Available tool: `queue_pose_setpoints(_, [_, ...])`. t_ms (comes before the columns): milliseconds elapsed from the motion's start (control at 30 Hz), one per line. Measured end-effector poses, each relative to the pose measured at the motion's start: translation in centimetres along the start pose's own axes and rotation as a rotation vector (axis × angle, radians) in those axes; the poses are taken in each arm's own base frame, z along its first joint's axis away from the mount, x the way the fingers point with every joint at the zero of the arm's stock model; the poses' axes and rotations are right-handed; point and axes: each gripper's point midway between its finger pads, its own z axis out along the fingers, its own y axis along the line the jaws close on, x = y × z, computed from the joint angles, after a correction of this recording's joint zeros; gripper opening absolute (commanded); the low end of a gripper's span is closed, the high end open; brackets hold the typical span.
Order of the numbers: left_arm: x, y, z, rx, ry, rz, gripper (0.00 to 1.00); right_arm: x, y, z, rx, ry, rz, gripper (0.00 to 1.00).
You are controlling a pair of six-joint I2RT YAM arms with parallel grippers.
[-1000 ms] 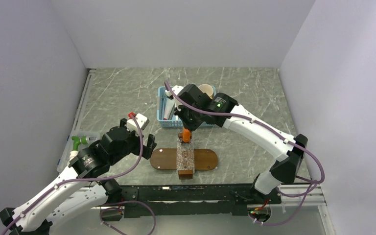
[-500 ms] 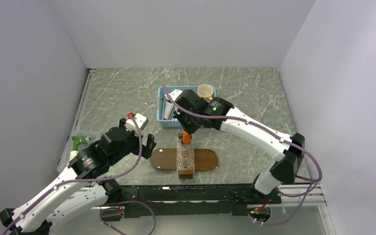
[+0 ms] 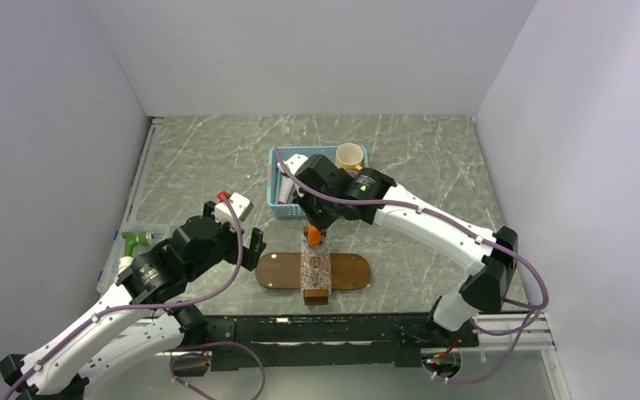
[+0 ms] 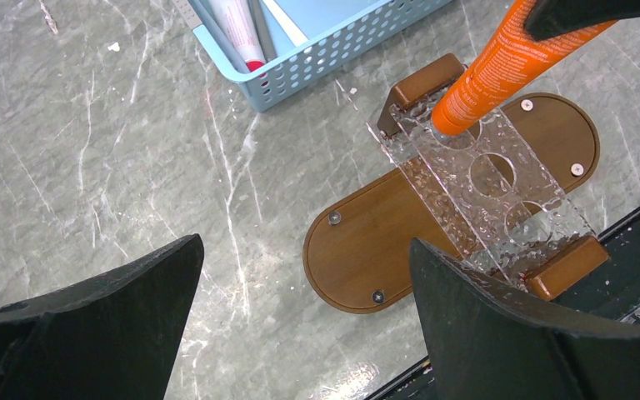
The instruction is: Prepare toiletry sets of a toothbrush and toothpaste on the tray
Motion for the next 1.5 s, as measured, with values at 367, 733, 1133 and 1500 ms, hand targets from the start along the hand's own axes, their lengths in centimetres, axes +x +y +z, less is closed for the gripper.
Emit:
queue_pose_setpoints(367, [0.0, 0.0, 0.0, 0.0, 0.0, 0.0, 0.99, 1.4, 0.2, 0.7, 0.003, 0.039, -0.005, 0.0])
queue_pose_setpoints(733, [0.2, 0.0, 0.2, -0.002, 0.012, 0.003, 0.99, 2.2, 0.2, 1.9, 0.009, 0.045, 0.007, 0.0])
queue_pose_setpoints(1133, [0.4, 0.0, 0.5, -0.005, 0.026, 0.006, 0.99, 3.0, 0.0, 3.1, 0.021, 0.045, 0.02, 0.0])
queue_pose_setpoints(1500, [0.6, -0.1, 0.7, -0.006, 0.037, 0.008, 0.99, 3.0, 0.1, 3.6, 0.02, 0.037, 0.028, 0.0])
